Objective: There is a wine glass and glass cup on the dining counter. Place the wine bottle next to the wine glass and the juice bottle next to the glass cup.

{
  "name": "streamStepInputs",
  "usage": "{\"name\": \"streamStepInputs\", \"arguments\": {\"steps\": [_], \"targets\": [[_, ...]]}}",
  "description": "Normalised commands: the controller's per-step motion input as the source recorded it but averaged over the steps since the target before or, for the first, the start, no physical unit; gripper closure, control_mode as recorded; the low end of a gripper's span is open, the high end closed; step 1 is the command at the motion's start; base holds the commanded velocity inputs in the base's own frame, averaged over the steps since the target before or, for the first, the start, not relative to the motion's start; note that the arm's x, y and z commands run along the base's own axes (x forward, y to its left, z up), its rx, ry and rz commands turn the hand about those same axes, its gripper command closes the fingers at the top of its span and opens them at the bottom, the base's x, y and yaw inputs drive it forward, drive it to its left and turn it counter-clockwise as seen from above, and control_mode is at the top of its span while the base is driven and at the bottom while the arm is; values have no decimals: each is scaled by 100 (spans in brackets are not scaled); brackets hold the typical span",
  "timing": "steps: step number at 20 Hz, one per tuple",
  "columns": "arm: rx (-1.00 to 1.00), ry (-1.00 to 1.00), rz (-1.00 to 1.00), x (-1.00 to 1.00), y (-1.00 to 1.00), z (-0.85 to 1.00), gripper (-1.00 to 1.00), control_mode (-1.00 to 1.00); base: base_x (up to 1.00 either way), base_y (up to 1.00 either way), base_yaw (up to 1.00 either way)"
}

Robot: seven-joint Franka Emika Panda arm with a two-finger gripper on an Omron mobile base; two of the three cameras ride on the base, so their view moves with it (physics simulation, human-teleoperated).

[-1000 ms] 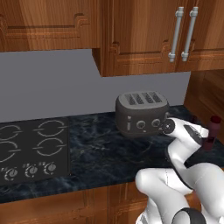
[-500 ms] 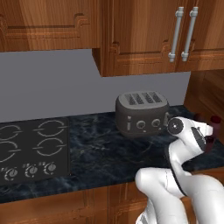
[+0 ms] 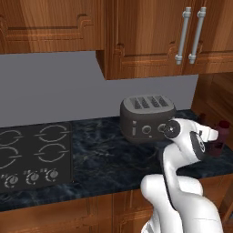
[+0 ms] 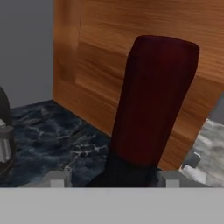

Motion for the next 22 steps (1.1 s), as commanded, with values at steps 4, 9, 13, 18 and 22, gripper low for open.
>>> {"name": "streamStepInputs", "arguments": {"steps": [4, 9, 13, 18, 22], "targets": [[-5, -27, -28, -18, 57, 11, 100, -100, 0, 0, 0], [-3, -22, -23, -21, 49, 17, 100, -100, 0, 0, 0], [0, -8, -11, -29, 32, 31, 100, -100, 0, 0, 0], [0, -5, -3, -30, 29, 29, 100, -100, 0, 0, 0], [0, 0, -1, -26, 27, 28, 100, -100, 0, 0, 0]]}}
